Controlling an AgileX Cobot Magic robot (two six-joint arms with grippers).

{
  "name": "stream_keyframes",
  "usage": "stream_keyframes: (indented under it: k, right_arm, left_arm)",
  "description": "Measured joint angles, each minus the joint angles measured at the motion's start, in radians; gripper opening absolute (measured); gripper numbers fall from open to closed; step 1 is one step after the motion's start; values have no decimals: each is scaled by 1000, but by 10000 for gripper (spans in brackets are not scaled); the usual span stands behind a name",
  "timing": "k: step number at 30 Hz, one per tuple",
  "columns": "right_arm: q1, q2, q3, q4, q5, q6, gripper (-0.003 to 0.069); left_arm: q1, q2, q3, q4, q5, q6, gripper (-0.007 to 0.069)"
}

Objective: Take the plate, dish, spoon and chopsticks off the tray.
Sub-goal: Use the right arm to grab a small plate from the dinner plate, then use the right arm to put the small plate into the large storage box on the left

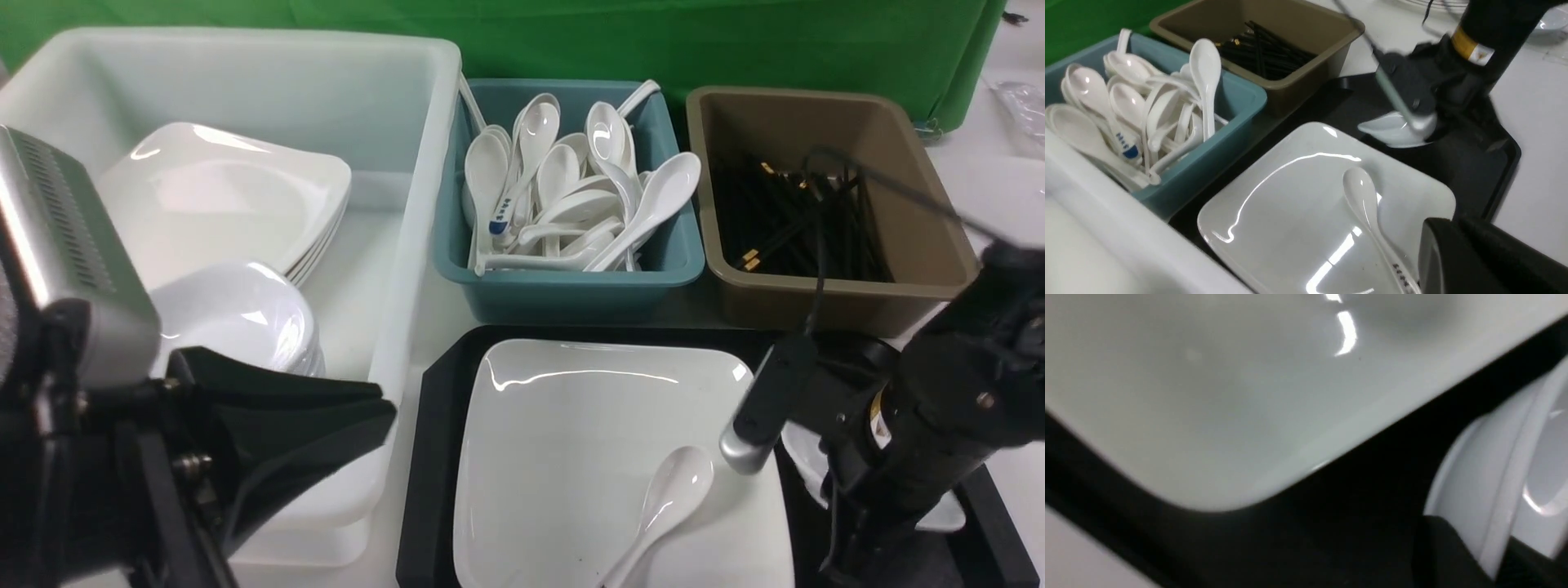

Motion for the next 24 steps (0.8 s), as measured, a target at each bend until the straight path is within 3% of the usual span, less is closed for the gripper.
stream_keyframes:
  k: [6, 10, 13, 17, 24]
  right_arm:
    - [165, -130, -265, 6, 143, 106, 59]
    - [349, -89, -475, 5, 106, 71, 59]
    - [494, 53, -656, 12, 19, -41, 59]
    - [575, 235, -820, 17, -50, -166, 59]
    - [600, 519, -1073, -6, -81, -238, 59]
  left_arm:
    - [0, -68, -95, 349, 219, -328, 17]
    - [0, -154, -133, 537, 362, -503, 17]
    - [0, -260, -163, 674, 494, -628, 17]
    - [0, -348, -168, 694, 567, -664, 17]
    - [0, -443, -170, 665, 615, -674, 17]
